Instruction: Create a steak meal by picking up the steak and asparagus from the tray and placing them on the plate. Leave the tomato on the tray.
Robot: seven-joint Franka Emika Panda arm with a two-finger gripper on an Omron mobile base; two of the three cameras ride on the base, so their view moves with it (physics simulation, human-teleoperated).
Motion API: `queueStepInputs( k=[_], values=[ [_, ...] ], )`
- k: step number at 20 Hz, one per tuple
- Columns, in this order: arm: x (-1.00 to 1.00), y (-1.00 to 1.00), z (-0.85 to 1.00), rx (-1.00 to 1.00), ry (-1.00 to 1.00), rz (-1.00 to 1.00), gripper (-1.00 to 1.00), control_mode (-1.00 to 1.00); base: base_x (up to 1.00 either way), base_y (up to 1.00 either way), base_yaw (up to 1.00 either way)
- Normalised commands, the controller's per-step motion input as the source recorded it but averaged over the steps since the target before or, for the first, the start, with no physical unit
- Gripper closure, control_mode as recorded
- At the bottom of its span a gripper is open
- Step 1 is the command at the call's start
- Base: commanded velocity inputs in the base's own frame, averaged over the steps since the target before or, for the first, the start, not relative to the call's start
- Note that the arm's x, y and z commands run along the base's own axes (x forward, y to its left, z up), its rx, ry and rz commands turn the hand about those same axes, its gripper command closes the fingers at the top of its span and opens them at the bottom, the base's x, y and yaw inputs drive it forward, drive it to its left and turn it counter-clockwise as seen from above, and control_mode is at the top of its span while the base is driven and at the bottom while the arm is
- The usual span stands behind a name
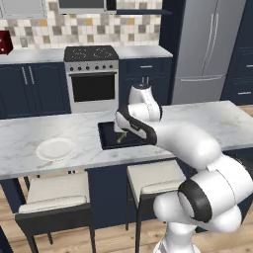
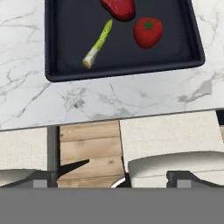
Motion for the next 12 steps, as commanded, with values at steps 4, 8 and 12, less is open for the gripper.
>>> queueStepInputs(
  k=[4, 8, 12],
  values=[
    [0.57, 0.00, -0.44, 0.02, 0.02, -0.01, -1.00, -1.00, 0.00, 0.00, 0.00],
    [0.53, 0.00, -0.51, 0.02, 0.00, 0.00, -1.00, -1.00, 0.00, 0.00, 0.00],
    [0.58, 0.00, -0.54, 0.05, 0.00, 0.00, -1.00, -1.00, 0.00, 0.00, 0.00]
  ],
)
